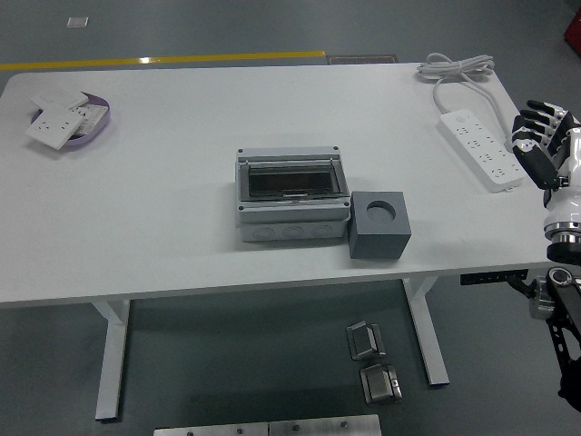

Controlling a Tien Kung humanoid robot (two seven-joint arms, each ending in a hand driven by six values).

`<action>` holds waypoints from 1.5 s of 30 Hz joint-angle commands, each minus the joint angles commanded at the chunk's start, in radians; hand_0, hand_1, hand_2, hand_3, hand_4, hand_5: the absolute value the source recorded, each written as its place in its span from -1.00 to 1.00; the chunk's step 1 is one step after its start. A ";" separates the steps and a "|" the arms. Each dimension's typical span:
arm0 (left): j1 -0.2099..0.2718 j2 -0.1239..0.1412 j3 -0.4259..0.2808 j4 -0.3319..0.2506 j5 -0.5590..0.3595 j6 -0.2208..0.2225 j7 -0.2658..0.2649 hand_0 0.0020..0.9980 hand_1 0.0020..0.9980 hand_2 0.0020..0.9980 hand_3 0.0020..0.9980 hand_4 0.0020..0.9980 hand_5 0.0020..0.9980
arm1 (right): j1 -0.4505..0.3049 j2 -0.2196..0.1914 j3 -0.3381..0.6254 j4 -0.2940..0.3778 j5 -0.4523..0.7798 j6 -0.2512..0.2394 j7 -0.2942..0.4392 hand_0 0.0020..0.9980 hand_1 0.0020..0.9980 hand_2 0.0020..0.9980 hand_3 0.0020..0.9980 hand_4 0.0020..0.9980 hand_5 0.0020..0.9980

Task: Pick up the cylinder from the cube,place it in the box,flap close box

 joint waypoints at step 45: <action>-0.002 0.002 0.014 0.000 -0.018 -0.004 0.004 0.20 0.24 0.21 0.22 0.35 -0.41 | 0.021 -0.020 0.030 -0.024 0.061 0.042 0.002 0.30 0.30 0.32 0.35 0.30 -0.47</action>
